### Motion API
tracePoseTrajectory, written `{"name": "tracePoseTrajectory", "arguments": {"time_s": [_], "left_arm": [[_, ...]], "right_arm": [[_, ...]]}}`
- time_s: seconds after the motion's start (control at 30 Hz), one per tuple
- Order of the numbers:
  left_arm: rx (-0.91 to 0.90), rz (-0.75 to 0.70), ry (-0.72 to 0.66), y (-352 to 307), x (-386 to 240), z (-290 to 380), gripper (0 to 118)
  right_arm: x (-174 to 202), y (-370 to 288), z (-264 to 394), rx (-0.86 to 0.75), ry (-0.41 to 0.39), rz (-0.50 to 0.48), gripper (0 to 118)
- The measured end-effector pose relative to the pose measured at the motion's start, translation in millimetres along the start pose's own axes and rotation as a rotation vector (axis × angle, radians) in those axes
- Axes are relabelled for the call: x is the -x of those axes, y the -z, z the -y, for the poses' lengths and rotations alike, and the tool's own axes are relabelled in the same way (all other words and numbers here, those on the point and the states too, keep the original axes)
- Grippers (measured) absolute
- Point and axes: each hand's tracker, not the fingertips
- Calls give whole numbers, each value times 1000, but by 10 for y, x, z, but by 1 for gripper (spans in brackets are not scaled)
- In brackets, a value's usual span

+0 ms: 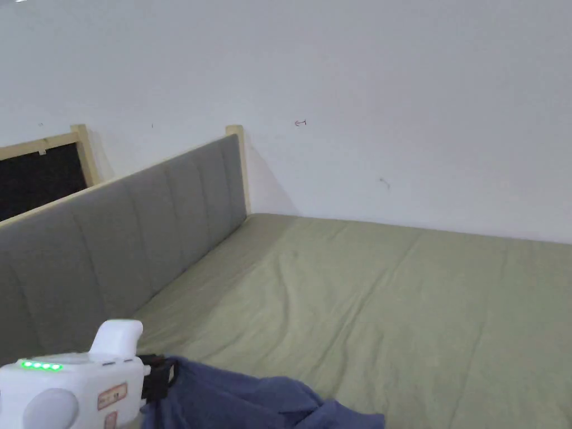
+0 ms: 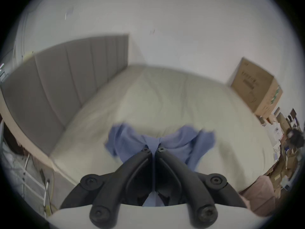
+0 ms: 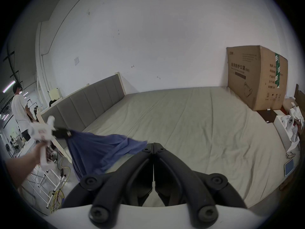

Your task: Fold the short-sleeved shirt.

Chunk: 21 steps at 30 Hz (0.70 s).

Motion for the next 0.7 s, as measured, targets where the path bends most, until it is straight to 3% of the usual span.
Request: {"name": "tracePoseTrajectory", "arguments": {"time_s": [0.17, 0.33, 0.53, 0.7], "left_arm": [[-228, 164, 24, -807, -668, -1122, 0], [-302, 335, 149, -1130, -1653, -1878, 0], [-217, 507, 162, -934, -2686, -2133, 0], [-61, 593, 218, -222, -3313, -1856, 0]], "right_arm": [[-110, -237, -42, -40, 39, 0, 0], [-264, -462, -78, -89, 71, 31, 0], [-613, -720, -107, -144, 129, 127, 0], [-962, -842, -17, -136, 181, 220, 0]]}}
